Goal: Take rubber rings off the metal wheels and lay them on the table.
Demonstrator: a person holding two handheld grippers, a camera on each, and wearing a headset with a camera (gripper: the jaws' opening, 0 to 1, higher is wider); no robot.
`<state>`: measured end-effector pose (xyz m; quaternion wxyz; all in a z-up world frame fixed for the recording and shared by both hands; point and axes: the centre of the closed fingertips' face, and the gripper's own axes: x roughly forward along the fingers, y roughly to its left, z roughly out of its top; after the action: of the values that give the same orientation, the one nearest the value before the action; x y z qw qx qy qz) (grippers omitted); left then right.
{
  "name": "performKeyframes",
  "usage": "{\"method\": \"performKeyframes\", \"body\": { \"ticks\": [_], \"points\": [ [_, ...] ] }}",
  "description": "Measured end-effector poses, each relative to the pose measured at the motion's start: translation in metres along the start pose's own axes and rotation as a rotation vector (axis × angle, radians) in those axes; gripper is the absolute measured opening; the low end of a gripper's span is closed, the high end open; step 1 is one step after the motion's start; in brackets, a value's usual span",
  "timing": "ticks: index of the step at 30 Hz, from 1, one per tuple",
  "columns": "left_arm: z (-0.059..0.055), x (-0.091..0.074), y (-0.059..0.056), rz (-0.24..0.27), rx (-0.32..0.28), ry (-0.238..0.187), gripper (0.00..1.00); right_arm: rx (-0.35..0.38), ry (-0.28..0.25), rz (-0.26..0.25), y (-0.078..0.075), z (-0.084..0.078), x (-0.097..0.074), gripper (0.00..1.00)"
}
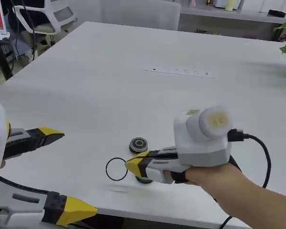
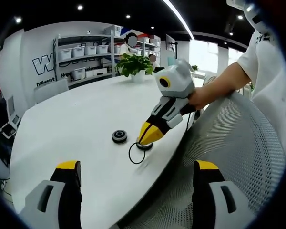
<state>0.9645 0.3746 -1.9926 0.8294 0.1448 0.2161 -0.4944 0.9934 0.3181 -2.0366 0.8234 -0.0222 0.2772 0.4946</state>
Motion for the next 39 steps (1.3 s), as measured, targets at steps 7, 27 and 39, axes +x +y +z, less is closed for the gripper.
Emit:
{"method": "performKeyframes", "body": {
  "ticks": [7, 27, 39],
  "points": [
    [0.0, 0.0, 0.0, 0.001, 0.004, 0.0, 0.95, -0.039, 0.011, -0.028, -0.004, -0.006, 0.007, 0.0],
    [0.0, 0.0, -0.001, 0.007, -0.009, 0.002, 0.93, -0.118, 0.04, -0.023, -0.003, -0.009, 0.016, 0.05],
    [0.002, -0.001, 0.003, 0.017, -0.028, -0.016, 0.92, -0.124, 0.045, -0.008, -0.011, 0.012, -0.01, 0.16]
  ]
}}
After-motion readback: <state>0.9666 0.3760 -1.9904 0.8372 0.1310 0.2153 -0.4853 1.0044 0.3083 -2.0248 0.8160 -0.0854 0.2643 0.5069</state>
